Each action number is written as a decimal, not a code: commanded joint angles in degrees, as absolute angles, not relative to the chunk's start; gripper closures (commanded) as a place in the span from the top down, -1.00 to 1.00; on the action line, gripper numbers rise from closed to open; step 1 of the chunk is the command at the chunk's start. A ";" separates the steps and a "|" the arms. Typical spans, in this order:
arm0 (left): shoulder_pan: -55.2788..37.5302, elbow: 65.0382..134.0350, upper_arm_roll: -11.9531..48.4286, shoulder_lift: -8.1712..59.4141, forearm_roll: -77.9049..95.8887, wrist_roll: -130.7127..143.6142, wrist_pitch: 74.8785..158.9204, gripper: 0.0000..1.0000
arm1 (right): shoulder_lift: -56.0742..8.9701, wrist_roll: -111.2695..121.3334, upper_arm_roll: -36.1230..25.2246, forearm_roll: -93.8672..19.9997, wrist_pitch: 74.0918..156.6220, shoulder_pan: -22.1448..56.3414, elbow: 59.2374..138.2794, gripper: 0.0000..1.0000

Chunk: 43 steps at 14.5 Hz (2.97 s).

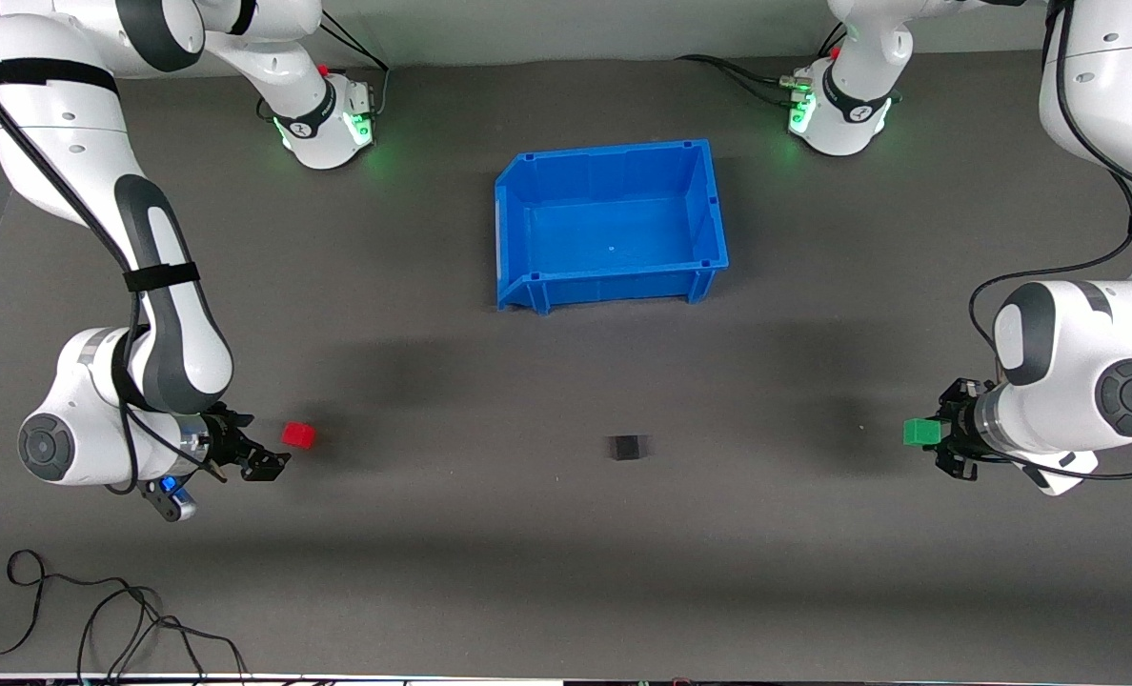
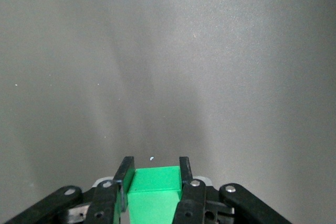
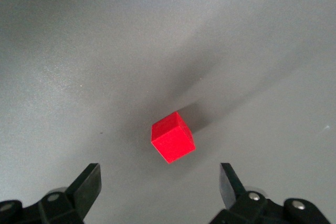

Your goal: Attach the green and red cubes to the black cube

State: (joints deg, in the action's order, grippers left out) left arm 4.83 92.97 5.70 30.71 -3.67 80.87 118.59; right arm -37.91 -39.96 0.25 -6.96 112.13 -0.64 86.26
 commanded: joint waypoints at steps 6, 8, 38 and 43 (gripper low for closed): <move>4.22 90.97 5.36 31.20 -3.69 81.74 115.93 -1.00 | -36.74 -20.13 -1.23 -5.27 110.83 0.88 87.01 1.00; 4.22 90.97 5.36 31.20 -3.78 81.74 115.93 -1.00 | -36.74 -20.13 -1.23 -5.27 110.83 0.88 87.01 1.00; 3.60 89.65 5.36 31.99 -3.25 82.17 116.10 -1.00 | -40.78 -20.72 -0.97 -10.59 119.00 1.85 91.06 -1.00; 0.71 85.88 5.45 34.53 -3.16 89.97 116.45 -1.00 | -39.73 -31.86 -1.06 -30.04 122.24 2.54 90.97 -1.00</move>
